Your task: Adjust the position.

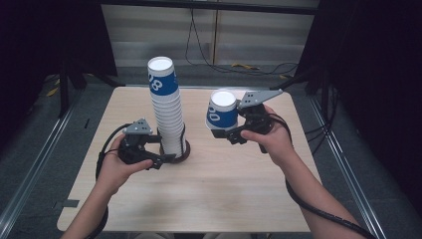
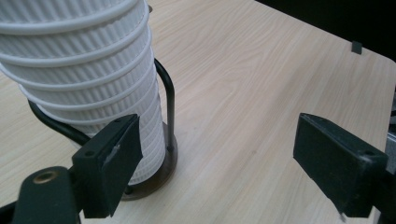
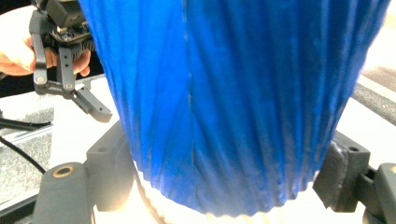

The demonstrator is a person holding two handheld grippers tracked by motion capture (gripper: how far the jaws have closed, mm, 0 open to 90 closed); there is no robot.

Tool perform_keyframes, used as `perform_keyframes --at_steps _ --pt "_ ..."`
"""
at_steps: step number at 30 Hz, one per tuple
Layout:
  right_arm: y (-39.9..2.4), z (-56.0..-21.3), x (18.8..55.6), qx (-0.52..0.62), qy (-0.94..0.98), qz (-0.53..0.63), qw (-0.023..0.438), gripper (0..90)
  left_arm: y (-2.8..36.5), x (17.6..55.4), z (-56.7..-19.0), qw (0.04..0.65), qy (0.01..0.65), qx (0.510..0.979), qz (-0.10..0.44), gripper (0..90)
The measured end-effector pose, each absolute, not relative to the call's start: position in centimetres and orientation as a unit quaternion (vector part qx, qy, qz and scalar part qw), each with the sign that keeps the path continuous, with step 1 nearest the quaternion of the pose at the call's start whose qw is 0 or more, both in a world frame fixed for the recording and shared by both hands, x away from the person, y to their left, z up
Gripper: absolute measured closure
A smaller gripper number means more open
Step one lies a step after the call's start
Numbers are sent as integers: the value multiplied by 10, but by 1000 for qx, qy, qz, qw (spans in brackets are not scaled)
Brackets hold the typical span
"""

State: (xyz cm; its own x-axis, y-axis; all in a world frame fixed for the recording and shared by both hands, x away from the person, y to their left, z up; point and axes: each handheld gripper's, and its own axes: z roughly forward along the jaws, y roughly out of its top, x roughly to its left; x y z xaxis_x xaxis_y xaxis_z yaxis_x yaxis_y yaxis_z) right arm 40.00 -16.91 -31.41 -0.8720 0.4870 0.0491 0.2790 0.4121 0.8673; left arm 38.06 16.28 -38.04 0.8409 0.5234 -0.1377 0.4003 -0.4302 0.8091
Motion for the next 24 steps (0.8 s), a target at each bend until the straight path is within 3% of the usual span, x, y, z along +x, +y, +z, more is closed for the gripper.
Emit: perform_keyframes --at_steps 24 --pt "-176 -338 392 219 854 465 87 204 148 374 -385 450 251 856 50 153"
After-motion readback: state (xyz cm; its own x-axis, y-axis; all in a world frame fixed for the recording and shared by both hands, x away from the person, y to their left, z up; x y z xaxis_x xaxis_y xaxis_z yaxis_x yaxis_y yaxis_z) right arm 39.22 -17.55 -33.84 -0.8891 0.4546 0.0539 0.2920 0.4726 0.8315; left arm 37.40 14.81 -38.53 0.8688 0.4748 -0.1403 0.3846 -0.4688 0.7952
